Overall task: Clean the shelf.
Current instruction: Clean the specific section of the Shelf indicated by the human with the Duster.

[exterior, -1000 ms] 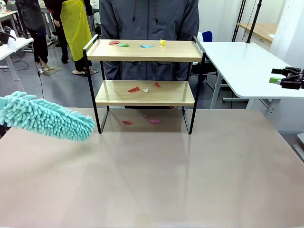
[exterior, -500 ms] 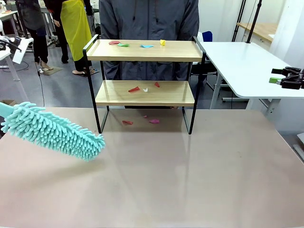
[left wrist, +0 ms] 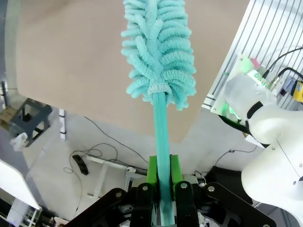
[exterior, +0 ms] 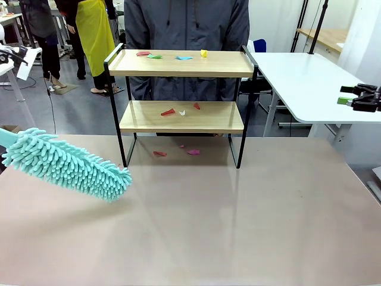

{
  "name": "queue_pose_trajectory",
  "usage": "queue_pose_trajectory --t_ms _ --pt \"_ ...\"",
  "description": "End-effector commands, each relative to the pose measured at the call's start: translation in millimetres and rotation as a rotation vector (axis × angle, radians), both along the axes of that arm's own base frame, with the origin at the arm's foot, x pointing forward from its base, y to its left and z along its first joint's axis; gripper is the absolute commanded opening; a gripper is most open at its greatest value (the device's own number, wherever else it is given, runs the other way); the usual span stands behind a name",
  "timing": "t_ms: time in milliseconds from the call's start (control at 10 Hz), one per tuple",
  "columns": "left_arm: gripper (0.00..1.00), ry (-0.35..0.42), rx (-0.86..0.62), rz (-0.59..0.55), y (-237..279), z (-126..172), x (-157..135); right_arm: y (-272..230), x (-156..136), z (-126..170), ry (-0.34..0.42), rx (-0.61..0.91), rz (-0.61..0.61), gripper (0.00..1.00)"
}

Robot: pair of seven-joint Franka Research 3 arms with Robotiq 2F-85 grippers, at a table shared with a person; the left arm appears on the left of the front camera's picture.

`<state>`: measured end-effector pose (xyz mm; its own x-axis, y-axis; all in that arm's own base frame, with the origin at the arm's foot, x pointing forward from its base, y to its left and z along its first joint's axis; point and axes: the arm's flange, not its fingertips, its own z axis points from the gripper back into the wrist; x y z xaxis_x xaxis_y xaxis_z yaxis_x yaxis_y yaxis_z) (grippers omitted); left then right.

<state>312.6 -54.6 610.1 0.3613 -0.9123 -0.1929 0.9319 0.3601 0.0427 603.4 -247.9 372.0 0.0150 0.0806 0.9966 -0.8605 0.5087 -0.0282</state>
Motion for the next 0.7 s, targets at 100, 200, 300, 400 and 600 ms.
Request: queue_pose_trajectory --t_ms 100,200,300,400,600 --pt "0.13 0.003 0.000 -0.005 0.1 1.1 -2.2 1.2 0.1 2.4 -0.003 -0.003 0.005 1.00" --pt "0.13 0.003 0.000 -0.005 0.1 1.1 -2.2 1.2 0.1 2.4 -0.003 -0.003 0.005 1.00" --pt "0.13 0.003 0.000 -0.005 0.1 1.1 -2.2 1.2 0.1 2.4 -0.003 -0.003 0.005 1.00" --pt "0.13 0.003 0.000 -0.005 0.1 1.1 -2.2 1.2 0.1 2.4 -0.003 -0.003 0.005 1.00" --pt "0.13 0.003 0.000 -0.005 0.1 1.1 -2.2 1.2 0.1 2.4 -0.003 -0.003 0.005 1.00"
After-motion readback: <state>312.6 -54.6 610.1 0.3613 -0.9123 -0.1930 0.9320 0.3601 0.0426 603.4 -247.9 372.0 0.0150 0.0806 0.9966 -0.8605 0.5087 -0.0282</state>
